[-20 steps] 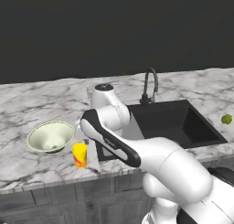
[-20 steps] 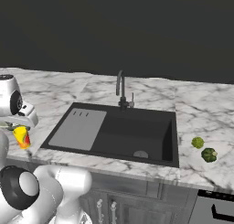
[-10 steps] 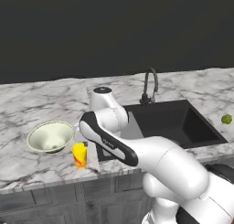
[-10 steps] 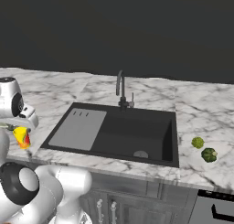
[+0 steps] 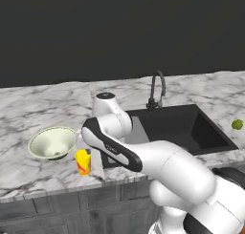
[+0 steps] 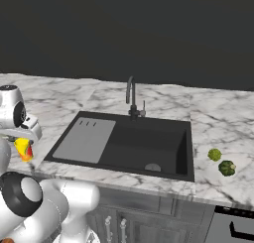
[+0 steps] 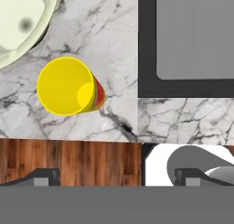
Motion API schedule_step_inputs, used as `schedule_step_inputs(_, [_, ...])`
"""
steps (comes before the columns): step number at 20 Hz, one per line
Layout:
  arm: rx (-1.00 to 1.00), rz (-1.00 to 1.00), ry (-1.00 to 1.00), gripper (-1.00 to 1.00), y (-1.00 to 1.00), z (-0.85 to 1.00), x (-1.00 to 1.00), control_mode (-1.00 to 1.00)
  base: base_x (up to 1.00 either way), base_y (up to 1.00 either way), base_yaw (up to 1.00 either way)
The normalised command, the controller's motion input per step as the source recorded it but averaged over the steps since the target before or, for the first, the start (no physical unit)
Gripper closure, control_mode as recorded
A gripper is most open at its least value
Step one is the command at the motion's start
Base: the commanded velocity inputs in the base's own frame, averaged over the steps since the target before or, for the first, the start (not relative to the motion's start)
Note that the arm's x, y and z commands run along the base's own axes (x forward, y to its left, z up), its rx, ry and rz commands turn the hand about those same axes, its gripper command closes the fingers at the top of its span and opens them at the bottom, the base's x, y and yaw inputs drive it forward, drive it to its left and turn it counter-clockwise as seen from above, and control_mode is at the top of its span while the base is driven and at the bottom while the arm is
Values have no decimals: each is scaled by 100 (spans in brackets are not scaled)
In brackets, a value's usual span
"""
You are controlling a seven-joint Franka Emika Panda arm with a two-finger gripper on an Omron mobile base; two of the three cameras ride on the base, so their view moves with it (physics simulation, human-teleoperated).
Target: Remove the broccoli and broccoli from the sink. Then move the bowl and cup from the counter to the sink for washing.
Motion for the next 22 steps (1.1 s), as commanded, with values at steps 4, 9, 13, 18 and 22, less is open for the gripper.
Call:
schedule_step_inputs(4, [0,0,1,-100,3,-6,4,-100,0,0,0])
schedule_step_inputs(9, [0,0,2,-100,1,-7,5,-100,0,0,0])
schedule_step_inputs(13, [0,0,5,-100,1,-10,8,-100,0,0,0])
schedule_step_inputs(18, [0,0,5,-100,2,-10,7,-100,0,0,0])
schedule_step_inputs(22, [0,0,3,-100,5,-8,8,-100,0,0,0])
